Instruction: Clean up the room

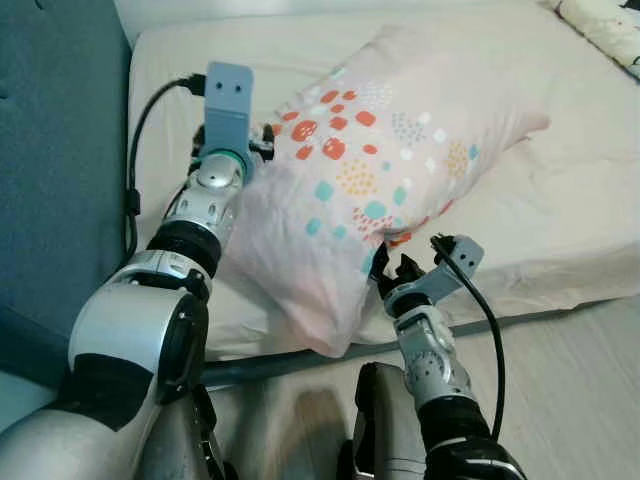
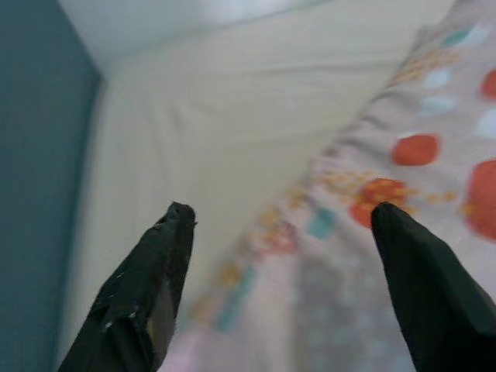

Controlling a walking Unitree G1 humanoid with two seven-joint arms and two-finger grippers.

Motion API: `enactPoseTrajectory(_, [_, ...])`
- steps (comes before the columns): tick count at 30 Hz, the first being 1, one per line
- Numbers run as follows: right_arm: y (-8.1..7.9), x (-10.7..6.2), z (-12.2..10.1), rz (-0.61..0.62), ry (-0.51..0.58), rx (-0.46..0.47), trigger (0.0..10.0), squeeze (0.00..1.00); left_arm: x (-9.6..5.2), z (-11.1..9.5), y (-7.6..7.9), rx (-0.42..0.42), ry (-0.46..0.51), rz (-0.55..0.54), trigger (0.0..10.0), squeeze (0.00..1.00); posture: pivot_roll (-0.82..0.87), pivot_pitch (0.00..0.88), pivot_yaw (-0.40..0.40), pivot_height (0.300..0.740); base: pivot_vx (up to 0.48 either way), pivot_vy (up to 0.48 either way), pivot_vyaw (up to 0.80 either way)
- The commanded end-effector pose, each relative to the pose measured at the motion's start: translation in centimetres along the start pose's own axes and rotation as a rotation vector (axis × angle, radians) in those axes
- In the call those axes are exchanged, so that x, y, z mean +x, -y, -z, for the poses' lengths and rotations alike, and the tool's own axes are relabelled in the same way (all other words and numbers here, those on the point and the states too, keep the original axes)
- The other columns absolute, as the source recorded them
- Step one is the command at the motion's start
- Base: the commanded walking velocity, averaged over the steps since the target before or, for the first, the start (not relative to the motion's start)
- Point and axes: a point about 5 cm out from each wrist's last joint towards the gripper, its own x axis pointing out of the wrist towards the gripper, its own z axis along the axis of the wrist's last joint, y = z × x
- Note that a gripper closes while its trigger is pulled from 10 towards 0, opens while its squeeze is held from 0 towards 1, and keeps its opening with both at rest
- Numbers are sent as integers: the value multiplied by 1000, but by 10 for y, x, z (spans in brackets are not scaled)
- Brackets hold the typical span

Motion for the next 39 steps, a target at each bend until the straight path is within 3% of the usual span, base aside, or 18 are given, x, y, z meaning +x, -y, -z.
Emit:
enactPoseTrajectory(1, [13, -3, 5, 96, -11, 2, 10000, 0, 0, -2, 4, 78, 11, -13, 10000, 0, -101, 166, 61, 527, 0, 0, 0])
enactPoseTrajectory(2, [18, -3, -2, 109, 20, -29, 10000, 0, -1, -1, 7, 180, 19, -15, 10000, 0, -109, 170, 63, 527, 0, 0, 0])
enactPoseTrajectory(3, [11, -1, -10, 53, 51, -54, 10000, 0, -2, 1, 9, 283, 27, -35, 10000, 0, -114, 174, 65, 527, 0, 0, 0])
enactPoseTrajectory(4, [11, -1, -10, 53, 51, -54, 10000, 0, -2, 1, 9, 283, 27, -35, 10000, 0, -114, 174, 65, 527, 0, 0, 0])
enactPoseTrajectory(5, [-18, 2, -27, -128, 103, -100, 10000, 0, -5, 7, 15, 432, 32, -67, 10000, 0, -124, 182, 66, 527, 0, 0, 0])
enactPoseTrajectory(8, [-48, 2, -37, -281, 128, -118, 10000, 0, -8, 14, 23, 549, 40, -82, 10000, 0, -128, 187, 62, 527, 0, 0, 0])
enactPoseTrajectory(10, [-52, 2, -38, -293, 129, -118, 10000, 0, -9, 15, 24, 564, 44, -85, 10000, 0, -128, 187, 62, 527, 0, 0, 0])
enactPoseTrajectory(11, [-63, 7, -39, -313, 124, -105, 10000, 0, -14, 27, 40, 692, 50, 19, 10000, 0, -124, 190, 58, 527, 0, 0, 0])
enactPoseTrajectory(13, [-69, 11, -40, -322, 119, -95, 10000, 0, -20, 41, 55, 801, 41, 152, 10000, 0, -122, 189, 59, 527, 0, 0, 0])
enactPoseTrajectory(14, [-69, 11, -40, -322, 119, -95, 10000, 0, -20, 41, 55, 801, 41, 152, 10000, 0, -122, 189, 59, 527, 0, 0, 0])
enactPoseTrajectory(15, [-69, 14, -39, -313, 110, -96, 10000, 0, -24, 49, 61, 855, 27, 239, 10000, 0, -117, 191, 57, 527, 0, 0, 0])
enactPoseTrajectory(17, [-63, 22, -39, -251, 94, -109, 10000, 0, -30, 63, 69, 951, 19, 381, 10000, 0, -113, 191, 57, 527, 0, 0, 0])
enactPoseTrajectory(18, [-53, 27, -40, -173, 87, -117, 10000, 0, -34, 71, 73, 993, 13, 488, 10000, 0, -85, 187, 55, 527, 0, 0, 0])
enactPoseTrajectory(19, [-53, 27, -40, -173, 87, -117, 10000, 0, -34, 71, 73, 993, 13, 488, 10000, 0, -85, 187, 55, 527, 0, 0, 0])
enactPoseTrajectory(22, [-17, 33, -54, 48, 103, -143, 10000, 0, -46, 91, 78, 1004, -34, 780, 10000, 0, -70, 183, 53, 527, 0, 0, 0])
enactPoseTrajectory(27, [-9, 33, -61, 75, 123, -148, 10000, 0, -48, 94, 76, 983, -49, 825, 10000, 0, -62, 178, 52, 527, 0, 0, 0])
enactPoseTrajectory(31, [35, 26, -118, 237, 311, -240, 10000, 0, -64, 119, 71, 942, -94, 1053, 10000, 0, -61, 163, 54, 527, 0, 0, 0])
enactPoseTrajectory(39, [55, 21, -147, 298, 389, -331, 10000, 0, -79, 139, 65, 906, -111, 1169, 10000, 0, -70, 162, 62, 527, 0, 0, 0])
